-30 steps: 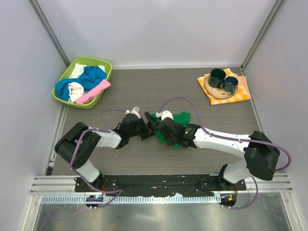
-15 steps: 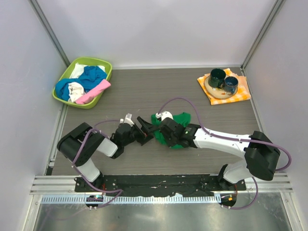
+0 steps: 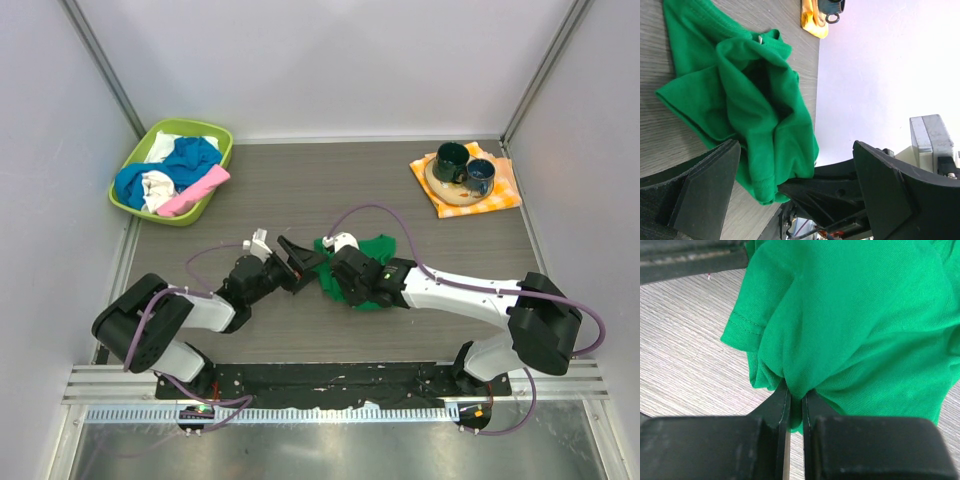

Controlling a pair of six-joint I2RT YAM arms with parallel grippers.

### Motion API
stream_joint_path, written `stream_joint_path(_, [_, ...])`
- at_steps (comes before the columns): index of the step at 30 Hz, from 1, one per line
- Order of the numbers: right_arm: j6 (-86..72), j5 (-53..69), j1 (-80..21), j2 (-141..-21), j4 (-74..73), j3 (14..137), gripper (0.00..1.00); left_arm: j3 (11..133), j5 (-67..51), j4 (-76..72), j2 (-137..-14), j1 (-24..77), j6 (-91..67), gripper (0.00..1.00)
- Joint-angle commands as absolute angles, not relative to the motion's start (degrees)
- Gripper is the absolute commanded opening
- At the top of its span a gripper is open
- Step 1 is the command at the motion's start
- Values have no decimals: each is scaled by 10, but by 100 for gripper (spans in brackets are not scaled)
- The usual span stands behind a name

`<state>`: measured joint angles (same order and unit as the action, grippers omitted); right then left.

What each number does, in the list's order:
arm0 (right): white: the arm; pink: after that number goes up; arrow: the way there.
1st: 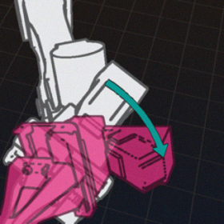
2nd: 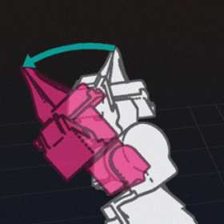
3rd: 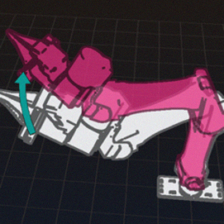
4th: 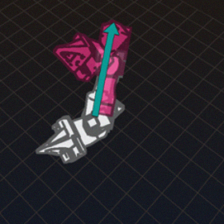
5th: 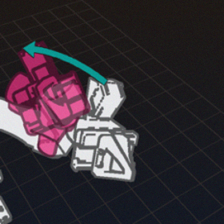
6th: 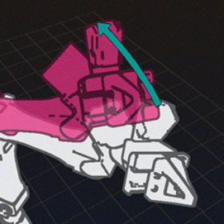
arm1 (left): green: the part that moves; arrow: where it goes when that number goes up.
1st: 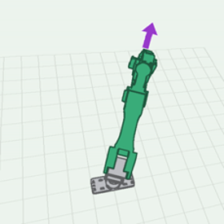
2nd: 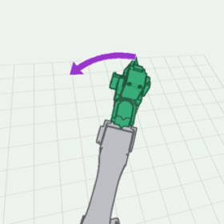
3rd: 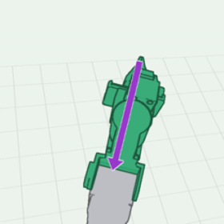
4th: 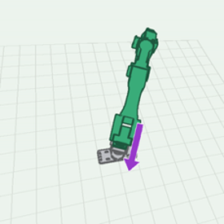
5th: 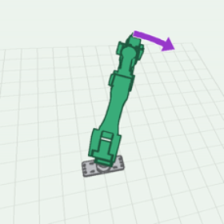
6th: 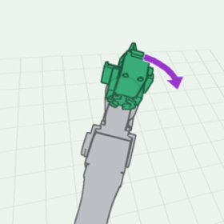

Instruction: Fold and stack the t-shirts

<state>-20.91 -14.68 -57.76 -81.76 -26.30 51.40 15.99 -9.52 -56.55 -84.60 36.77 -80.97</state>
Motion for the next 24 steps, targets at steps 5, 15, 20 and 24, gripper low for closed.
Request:
stream_joint_path(5, [-210, -143, -584, -804, -253, 512, 1, 236, -123, -516, -854, 370, -795, 100])
stream_joint_path(15, [-214, -145, -587, -795, -248, 501, 1, 374, -144, -230, -840, 369, -675, 100])
stream_joint_path(20, [-214, -146, -587, -793, -246, 502, 1, 411, -138, -123, -844, 369, -628, 100])
stream_joint_path(24, [-214, -144, -587, -793, -245, 500, 1, 441, -135, -55, -852, 369, -597, 100])
